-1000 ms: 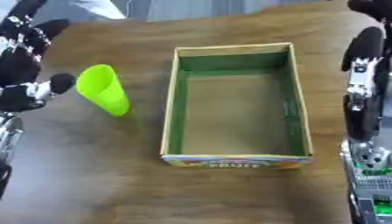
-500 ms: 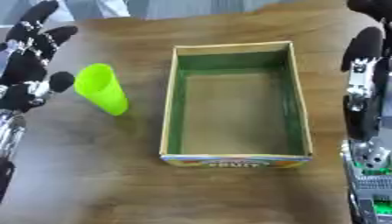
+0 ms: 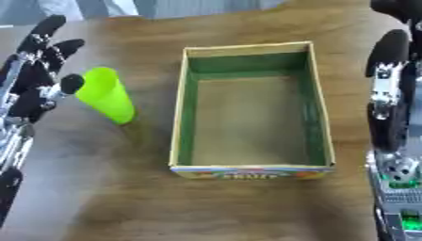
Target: Pick up objects on the table and place them in the box.
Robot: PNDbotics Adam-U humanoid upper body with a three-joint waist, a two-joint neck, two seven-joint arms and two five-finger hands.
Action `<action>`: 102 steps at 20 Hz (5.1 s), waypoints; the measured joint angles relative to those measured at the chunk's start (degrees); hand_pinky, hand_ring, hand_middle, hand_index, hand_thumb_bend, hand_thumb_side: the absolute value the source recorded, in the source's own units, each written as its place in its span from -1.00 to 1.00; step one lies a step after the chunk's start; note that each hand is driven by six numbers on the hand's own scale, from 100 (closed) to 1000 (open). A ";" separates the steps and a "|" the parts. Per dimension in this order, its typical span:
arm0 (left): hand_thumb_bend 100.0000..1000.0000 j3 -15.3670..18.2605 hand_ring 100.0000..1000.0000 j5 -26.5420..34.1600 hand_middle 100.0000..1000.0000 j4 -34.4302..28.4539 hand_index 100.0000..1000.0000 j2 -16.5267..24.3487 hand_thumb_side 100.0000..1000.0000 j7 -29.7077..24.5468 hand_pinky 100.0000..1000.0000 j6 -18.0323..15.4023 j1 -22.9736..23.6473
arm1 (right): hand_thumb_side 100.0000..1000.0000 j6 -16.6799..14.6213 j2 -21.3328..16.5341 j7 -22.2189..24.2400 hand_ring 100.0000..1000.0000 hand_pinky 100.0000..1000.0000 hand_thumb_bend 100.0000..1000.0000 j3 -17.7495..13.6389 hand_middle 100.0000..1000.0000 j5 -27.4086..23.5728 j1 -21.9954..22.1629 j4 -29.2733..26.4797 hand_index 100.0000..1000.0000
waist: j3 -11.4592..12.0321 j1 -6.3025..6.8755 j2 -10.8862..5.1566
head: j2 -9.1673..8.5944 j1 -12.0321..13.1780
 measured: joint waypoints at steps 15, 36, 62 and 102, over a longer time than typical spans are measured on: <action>1.00 0.03 0.66 1.11 1.00 4.24 1.00 0.74 -0.24 -0.48 0.91 -1.44 -0.79 | 1.00 0.00 0.00 0.00 0.47 -0.83 -1.00 0.00 0.69 0.00 0.00 0.01 0.77 | -0.57 0.30 0.01 | 0.01 0.00; 1.00 0.67 0.66 0.79 1.00 9.82 1.00 2.83 -0.21 -1.42 0.92 -2.57 -1.49 | 1.00 -0.23 0.01 0.25 0.47 -0.84 -1.00 0.00 0.70 -0.21 -0.46 0.01 0.77 | -1.39 0.05 0.41 | 0.01 -0.04; 1.00 1.10 0.81 1.82 1.00 13.14 1.00 1.84 -0.27 -17.76 1.00 -6.68 1.13 | 1.00 -0.33 0.01 0.61 0.47 -0.83 -1.00 0.01 0.70 -0.27 -0.92 0.01 0.77 | -1.32 -0.03 0.45 | 0.01 -0.04; 1.00 2.10 0.76 -5.50 1.00 17.18 1.00 -0.68 -0.24 -12.68 1.00 -6.11 -0.37 | 1.00 -0.32 0.01 0.77 0.47 -0.83 -0.98 0.02 0.70 -0.51 -1.44 0.01 0.77 | -2.51 0.01 0.91 | 0.01 -0.04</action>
